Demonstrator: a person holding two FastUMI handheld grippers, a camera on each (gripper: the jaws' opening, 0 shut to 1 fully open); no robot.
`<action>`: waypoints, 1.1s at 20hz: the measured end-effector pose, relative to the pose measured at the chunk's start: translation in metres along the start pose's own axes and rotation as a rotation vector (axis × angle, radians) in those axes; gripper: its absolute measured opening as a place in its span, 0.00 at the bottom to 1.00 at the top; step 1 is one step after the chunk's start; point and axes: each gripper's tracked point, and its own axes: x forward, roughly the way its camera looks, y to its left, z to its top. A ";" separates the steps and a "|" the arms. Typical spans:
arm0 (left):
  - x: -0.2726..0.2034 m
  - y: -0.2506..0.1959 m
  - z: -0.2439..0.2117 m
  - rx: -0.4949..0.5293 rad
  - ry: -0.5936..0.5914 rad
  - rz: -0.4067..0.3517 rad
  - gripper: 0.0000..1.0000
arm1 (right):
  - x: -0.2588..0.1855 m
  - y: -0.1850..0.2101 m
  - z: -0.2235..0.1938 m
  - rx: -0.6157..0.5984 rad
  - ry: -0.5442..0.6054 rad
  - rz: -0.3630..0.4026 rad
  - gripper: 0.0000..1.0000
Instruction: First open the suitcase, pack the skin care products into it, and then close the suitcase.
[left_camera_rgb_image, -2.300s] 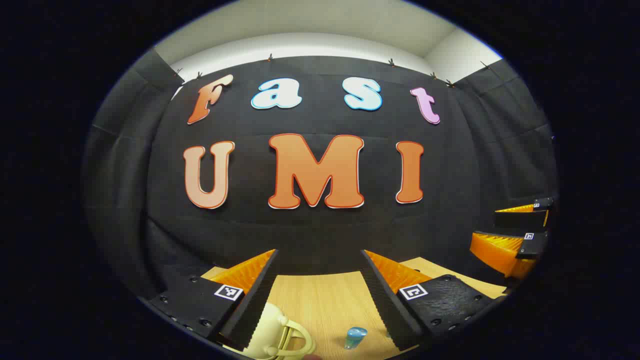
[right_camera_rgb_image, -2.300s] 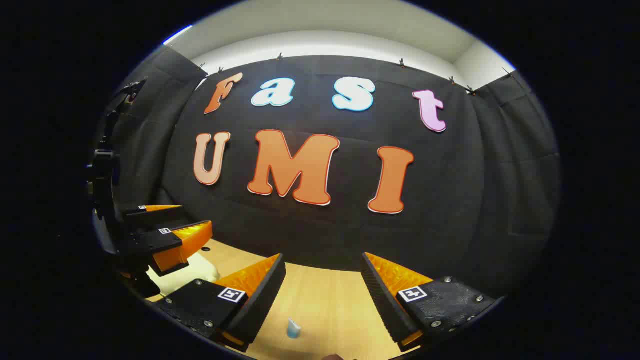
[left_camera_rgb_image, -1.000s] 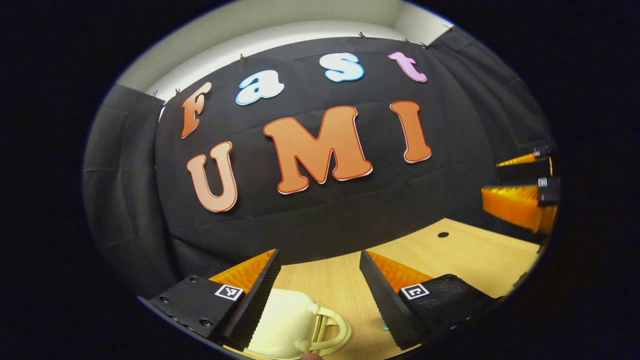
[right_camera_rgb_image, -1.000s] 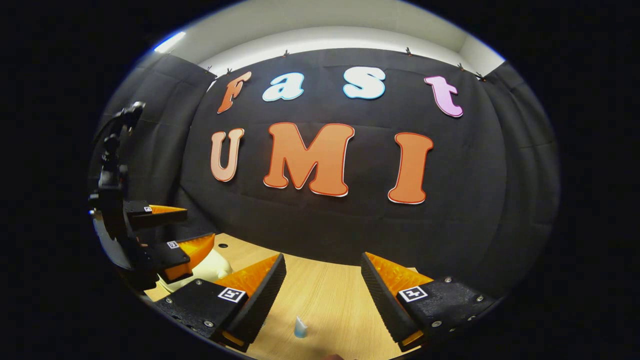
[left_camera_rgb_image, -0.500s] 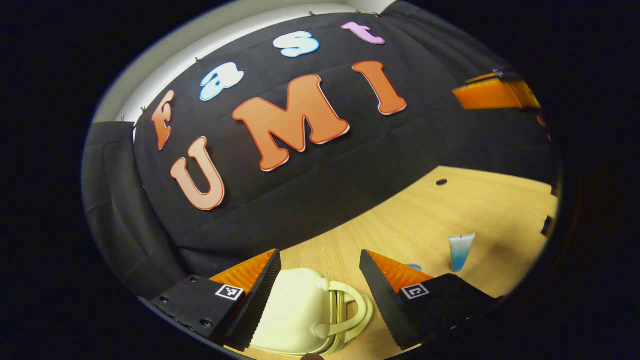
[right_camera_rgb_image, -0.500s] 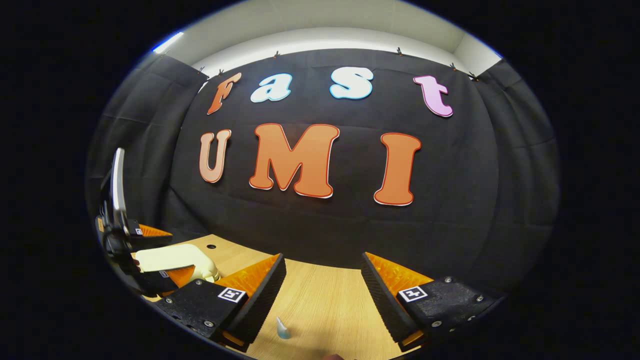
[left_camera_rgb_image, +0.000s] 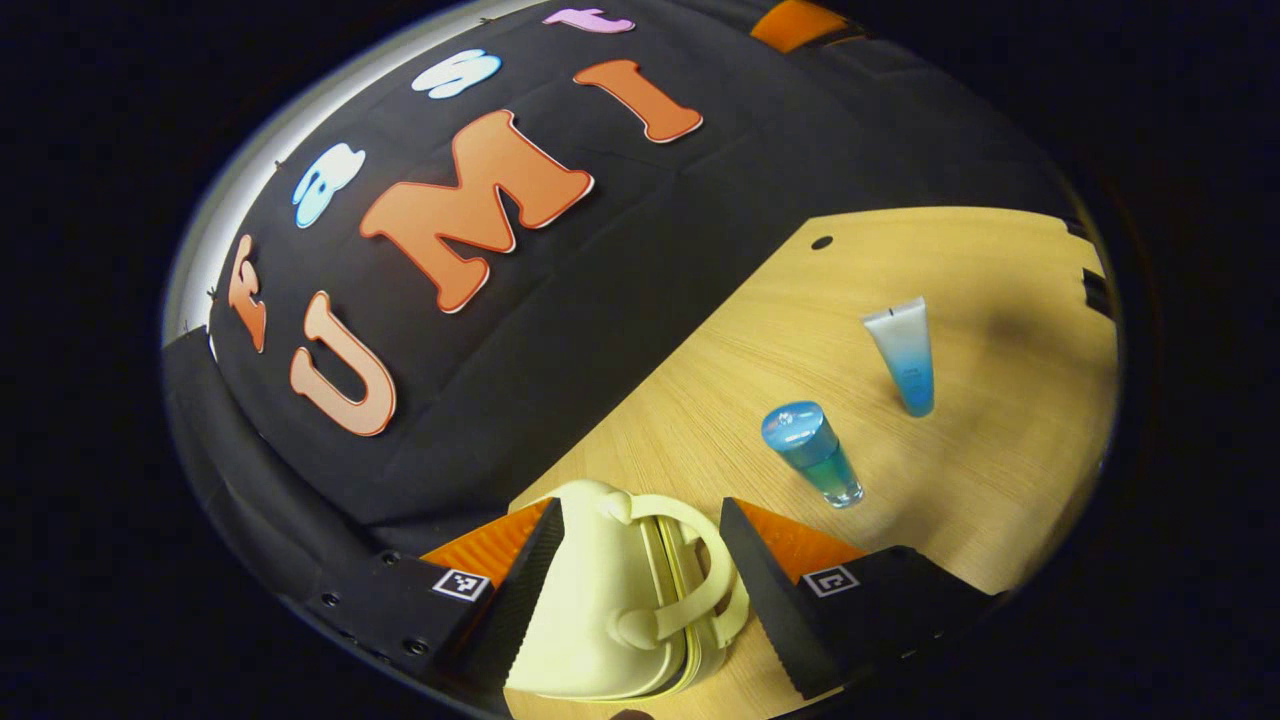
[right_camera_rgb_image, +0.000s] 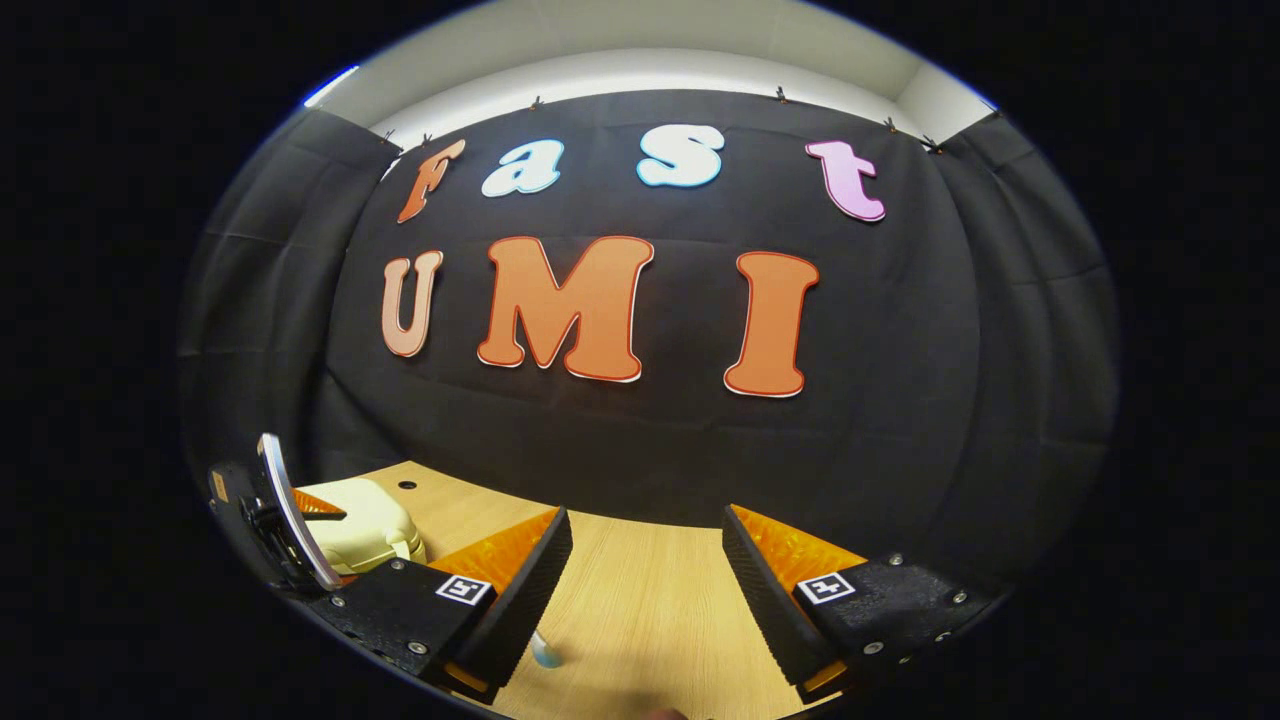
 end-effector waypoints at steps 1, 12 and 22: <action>0.003 -0.004 -0.006 0.011 0.019 -0.005 0.98 | 0.002 -0.001 -0.001 0.003 0.001 0.002 0.95; 0.020 -0.032 -0.046 0.336 0.106 -0.077 0.94 | 0.010 -0.014 -0.013 0.002 0.000 0.006 0.95; 0.014 -0.028 -0.086 0.509 0.193 -0.056 0.73 | 0.008 -0.018 -0.017 -0.004 -0.004 0.026 0.95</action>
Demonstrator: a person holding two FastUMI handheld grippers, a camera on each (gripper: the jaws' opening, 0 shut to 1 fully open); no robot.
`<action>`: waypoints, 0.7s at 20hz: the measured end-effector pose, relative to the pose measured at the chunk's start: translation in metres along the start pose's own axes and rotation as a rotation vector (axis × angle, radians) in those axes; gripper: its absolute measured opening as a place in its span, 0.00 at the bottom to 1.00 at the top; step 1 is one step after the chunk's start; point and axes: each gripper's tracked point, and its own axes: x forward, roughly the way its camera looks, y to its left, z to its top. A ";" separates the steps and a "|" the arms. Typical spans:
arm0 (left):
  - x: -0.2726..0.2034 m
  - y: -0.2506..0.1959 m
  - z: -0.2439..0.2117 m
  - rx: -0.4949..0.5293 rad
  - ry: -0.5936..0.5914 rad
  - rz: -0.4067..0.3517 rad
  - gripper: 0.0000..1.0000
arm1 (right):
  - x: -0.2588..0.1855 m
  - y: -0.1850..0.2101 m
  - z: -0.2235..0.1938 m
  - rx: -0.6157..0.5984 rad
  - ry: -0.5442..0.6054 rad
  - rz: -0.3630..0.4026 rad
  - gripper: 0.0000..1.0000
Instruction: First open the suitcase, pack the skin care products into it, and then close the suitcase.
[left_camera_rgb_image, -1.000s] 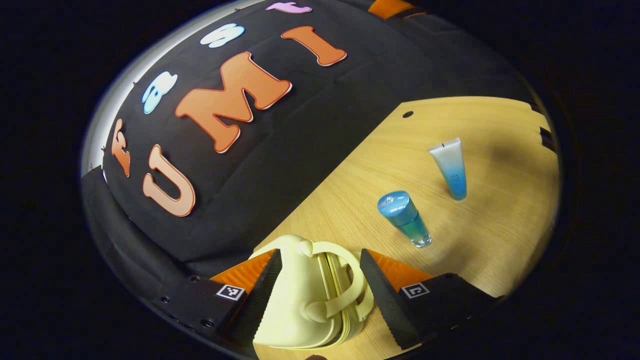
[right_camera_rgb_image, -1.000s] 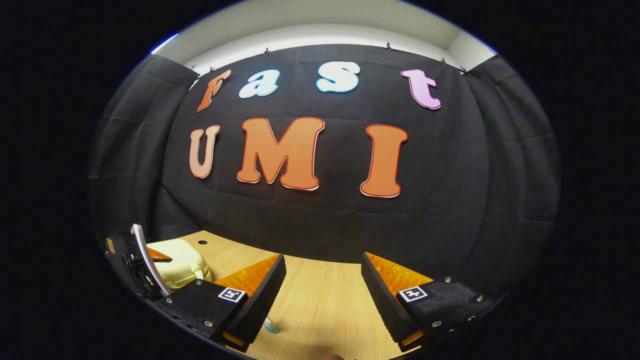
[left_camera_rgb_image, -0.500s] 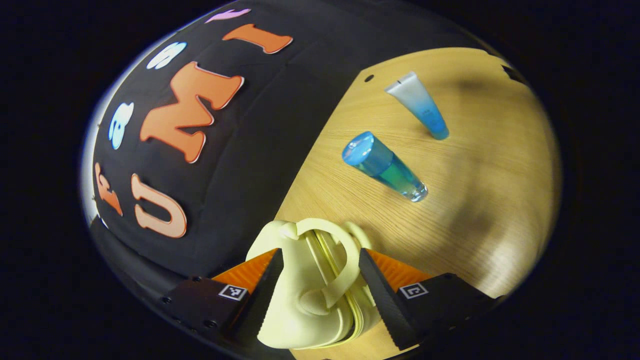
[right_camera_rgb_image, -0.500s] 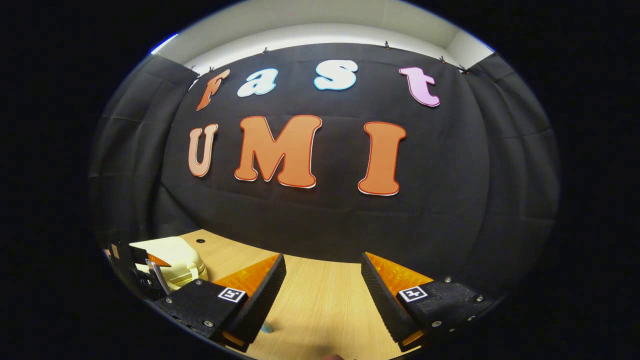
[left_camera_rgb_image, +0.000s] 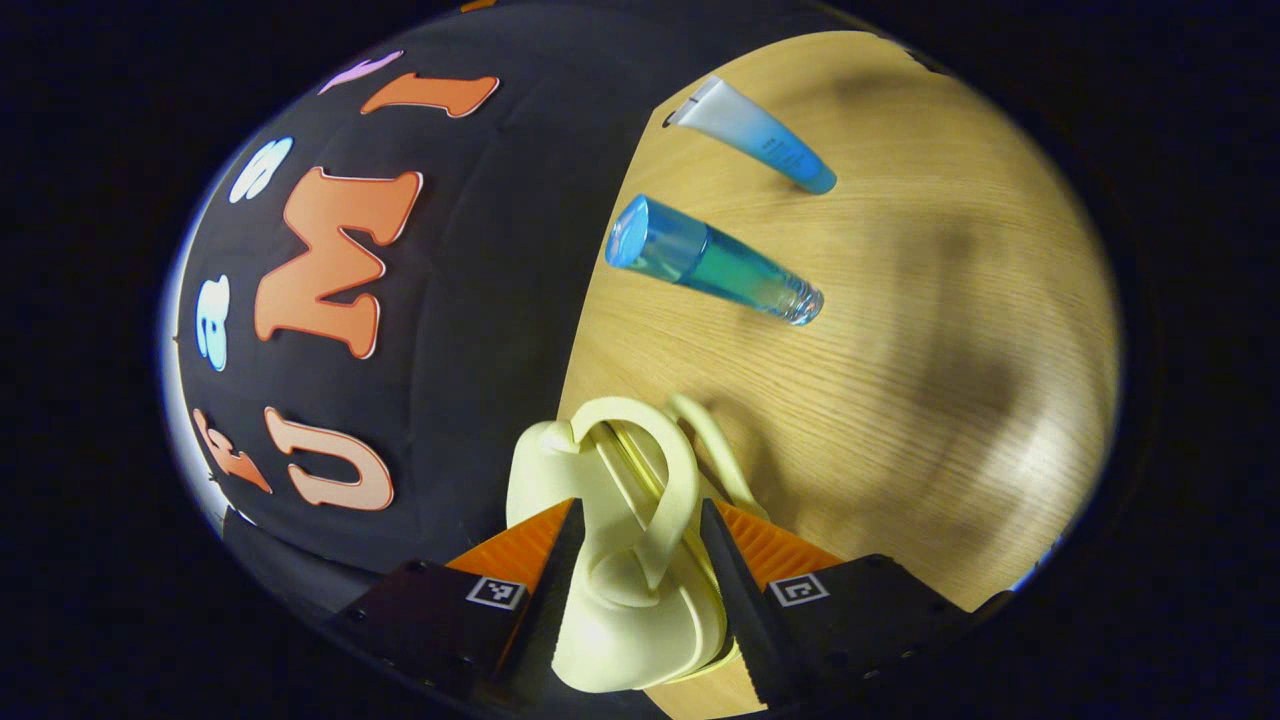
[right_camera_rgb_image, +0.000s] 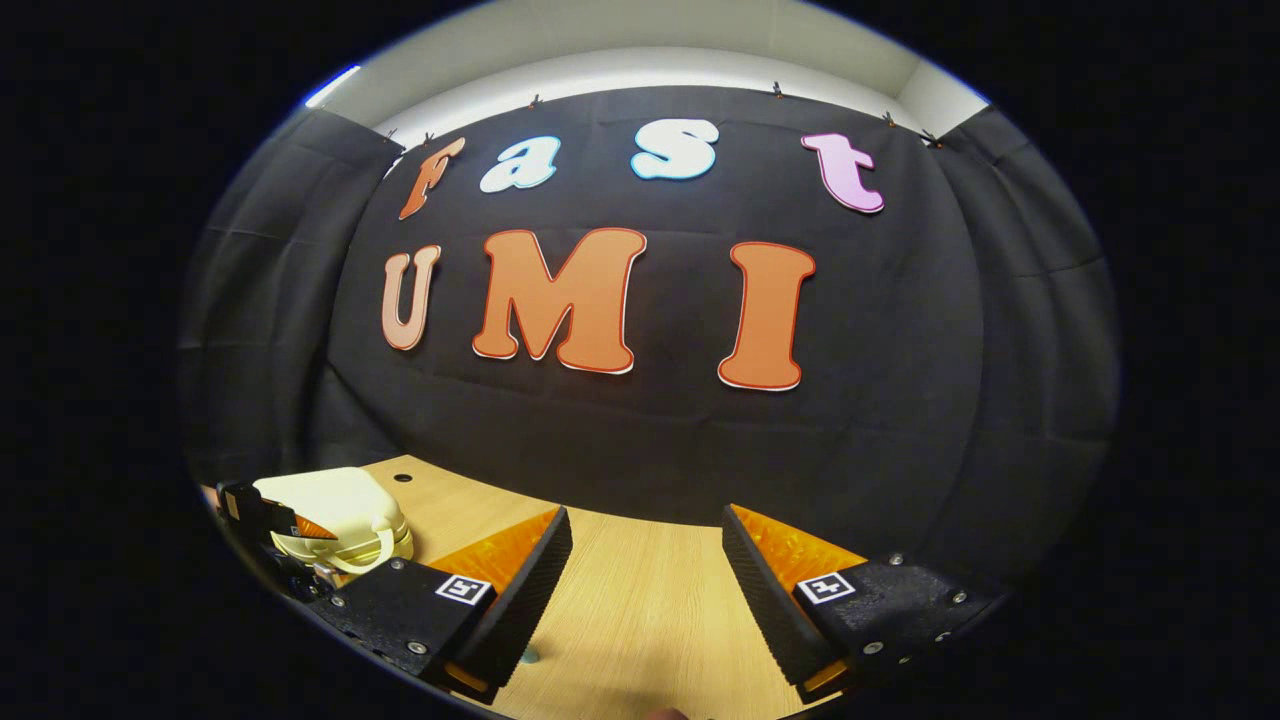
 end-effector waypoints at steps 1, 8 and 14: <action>0.002 -0.003 0.001 0.006 0.006 -0.004 0.67 | 0.001 0.001 0.001 0.004 -0.003 0.005 0.96; -0.004 0.016 0.003 -0.039 -0.033 -0.009 0.05 | 0.000 0.002 -0.003 0.009 -0.003 0.011 0.95; -0.020 0.060 0.004 -0.250 -0.086 0.003 0.05 | 0.001 0.019 -0.002 -0.014 0.016 0.004 0.95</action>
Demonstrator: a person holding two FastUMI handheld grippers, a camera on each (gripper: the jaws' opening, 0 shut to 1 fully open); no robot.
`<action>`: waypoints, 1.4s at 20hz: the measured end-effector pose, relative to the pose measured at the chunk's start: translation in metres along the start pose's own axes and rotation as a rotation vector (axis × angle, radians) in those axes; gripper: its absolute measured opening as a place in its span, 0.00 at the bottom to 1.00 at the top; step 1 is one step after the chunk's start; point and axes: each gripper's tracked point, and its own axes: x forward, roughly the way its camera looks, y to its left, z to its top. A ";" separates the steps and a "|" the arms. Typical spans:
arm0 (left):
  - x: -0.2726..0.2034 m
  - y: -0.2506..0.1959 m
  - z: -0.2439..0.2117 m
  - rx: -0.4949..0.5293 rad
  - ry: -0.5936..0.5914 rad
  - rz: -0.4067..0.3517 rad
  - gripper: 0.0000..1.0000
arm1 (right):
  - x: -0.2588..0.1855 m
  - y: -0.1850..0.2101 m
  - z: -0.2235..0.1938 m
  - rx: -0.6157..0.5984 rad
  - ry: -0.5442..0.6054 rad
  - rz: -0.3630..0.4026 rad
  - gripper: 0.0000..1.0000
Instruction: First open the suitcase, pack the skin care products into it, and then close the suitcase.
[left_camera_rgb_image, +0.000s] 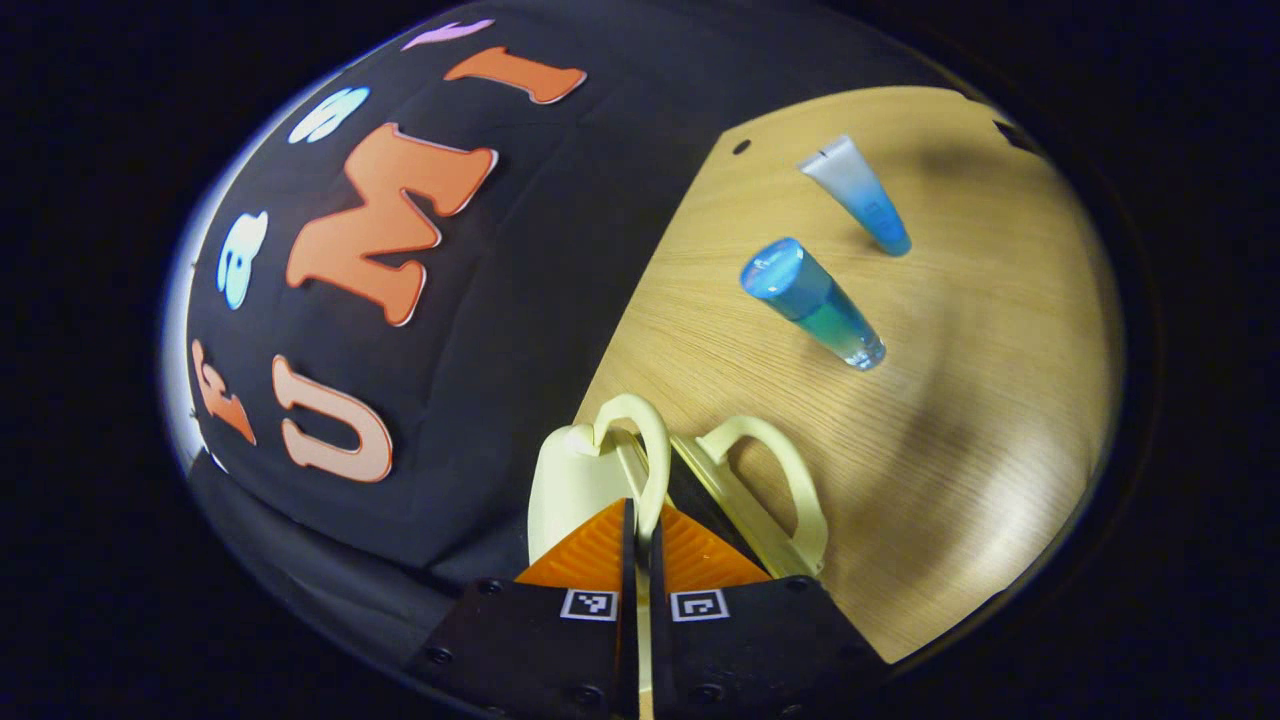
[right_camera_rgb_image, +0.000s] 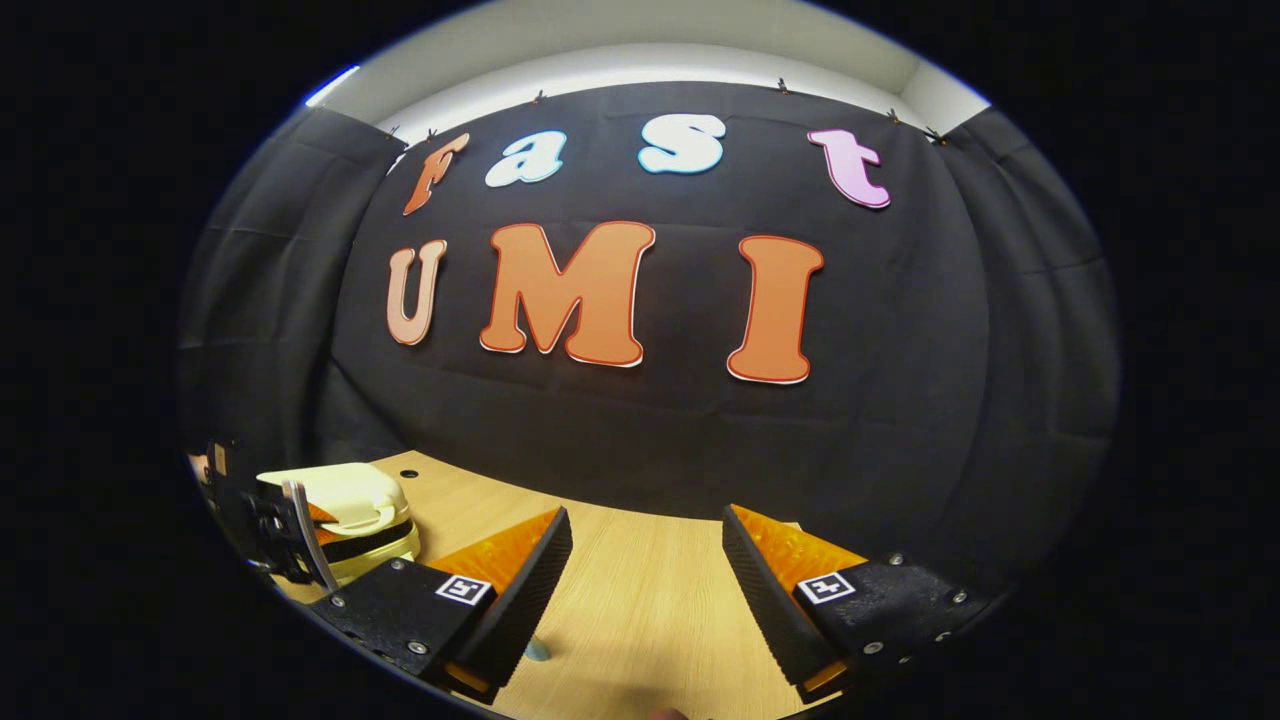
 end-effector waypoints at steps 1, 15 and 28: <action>-0.001 0.010 0.003 -0.053 -0.012 0.003 0.05 | 0.002 0.004 0.002 -0.005 0.002 -0.007 0.95; -0.020 0.215 -0.078 -0.559 -0.121 0.145 0.05 | 0.015 0.100 0.031 -0.025 0.019 -0.076 0.95; 0.030 0.280 -0.258 -0.709 0.021 0.207 0.05 | 0.014 0.150 0.037 -0.065 0.043 -0.190 0.95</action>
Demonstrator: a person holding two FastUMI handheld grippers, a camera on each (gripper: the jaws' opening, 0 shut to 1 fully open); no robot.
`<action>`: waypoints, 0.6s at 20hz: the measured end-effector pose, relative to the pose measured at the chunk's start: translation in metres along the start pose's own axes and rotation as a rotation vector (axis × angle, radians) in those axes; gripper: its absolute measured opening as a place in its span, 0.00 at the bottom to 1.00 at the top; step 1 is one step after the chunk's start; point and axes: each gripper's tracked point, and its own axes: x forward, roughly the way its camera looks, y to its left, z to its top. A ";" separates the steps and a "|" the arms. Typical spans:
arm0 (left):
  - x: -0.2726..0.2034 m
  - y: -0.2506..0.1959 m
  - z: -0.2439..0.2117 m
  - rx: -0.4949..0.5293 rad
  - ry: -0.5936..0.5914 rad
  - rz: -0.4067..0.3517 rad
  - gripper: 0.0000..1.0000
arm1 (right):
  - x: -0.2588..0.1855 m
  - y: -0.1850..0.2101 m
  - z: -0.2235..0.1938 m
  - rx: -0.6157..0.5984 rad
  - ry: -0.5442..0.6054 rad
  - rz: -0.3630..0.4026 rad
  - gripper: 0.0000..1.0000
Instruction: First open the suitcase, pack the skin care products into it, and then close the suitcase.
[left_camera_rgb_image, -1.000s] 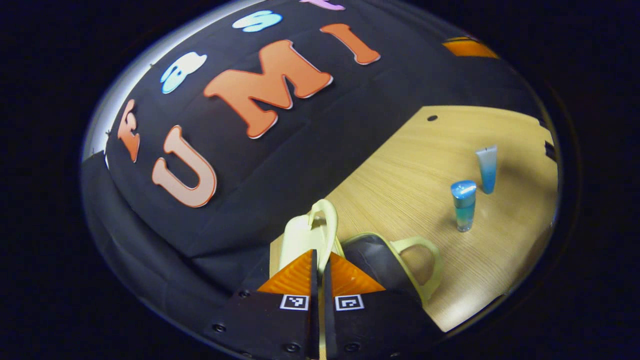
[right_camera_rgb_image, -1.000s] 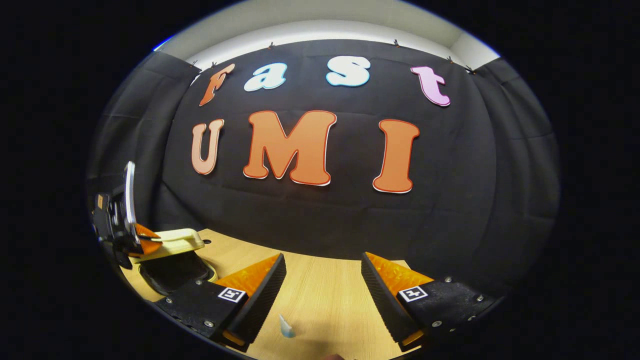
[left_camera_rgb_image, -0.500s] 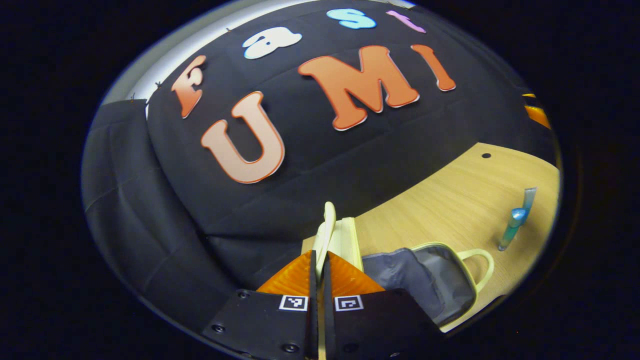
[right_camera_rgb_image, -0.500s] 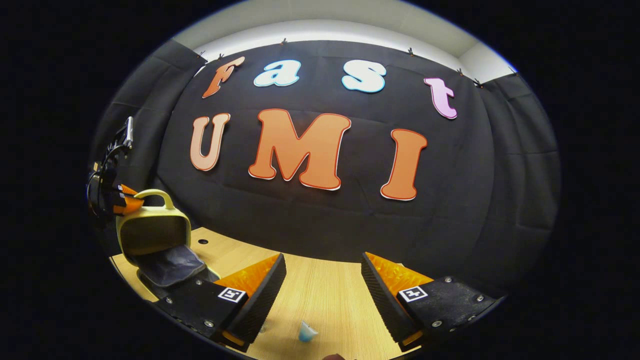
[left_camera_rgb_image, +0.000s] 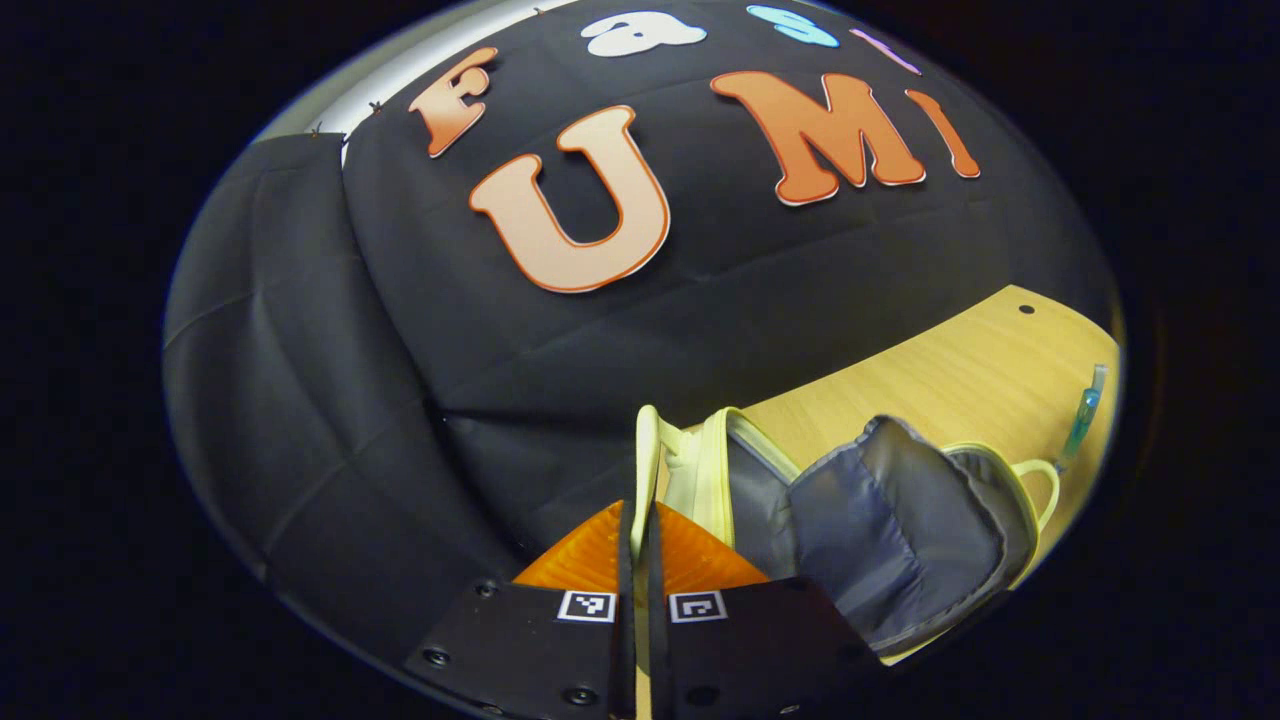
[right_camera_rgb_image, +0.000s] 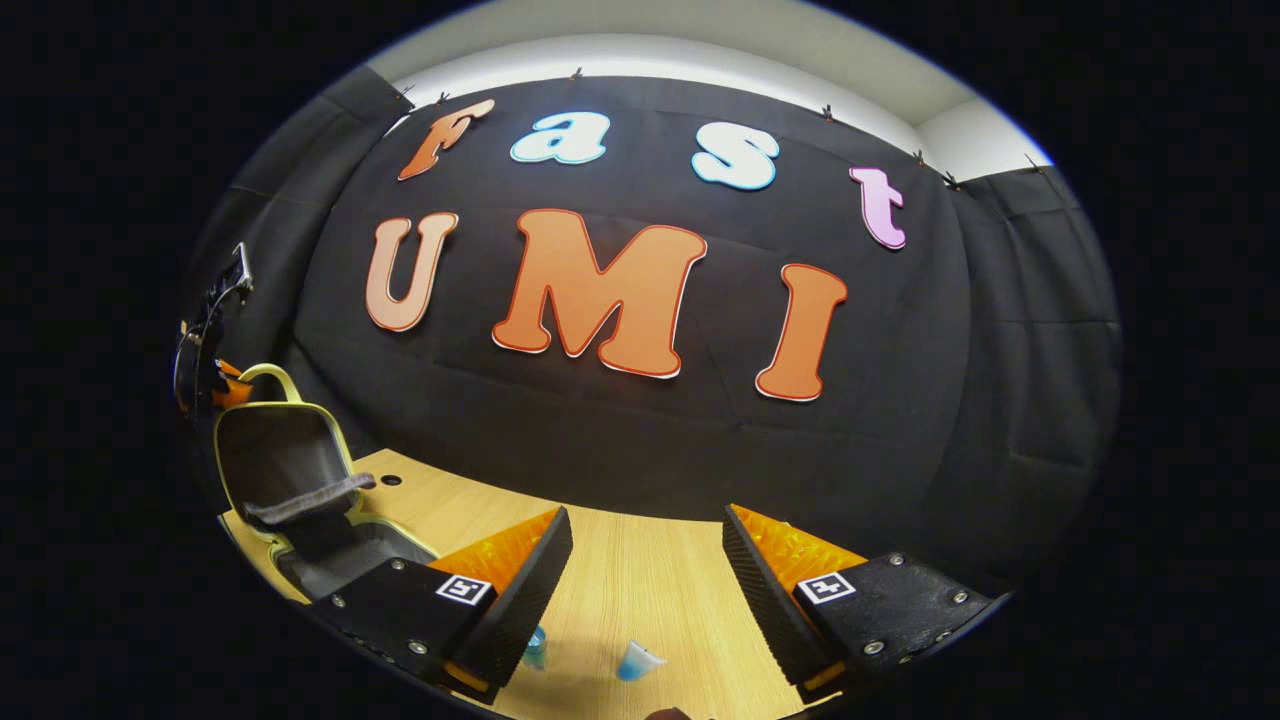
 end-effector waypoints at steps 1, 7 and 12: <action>0.006 0.011 -0.013 -0.005 0.019 0.003 0.05 | -0.002 0.003 -0.001 0.001 0.004 -0.007 0.95; 0.044 0.048 -0.097 -0.031 0.145 0.018 0.05 | -0.007 0.020 -0.007 -0.003 0.032 -0.046 0.95; 0.061 0.048 -0.167 -0.068 0.261 0.001 0.06 | -0.015 0.027 -0.016 0.016 0.062 -0.069 0.95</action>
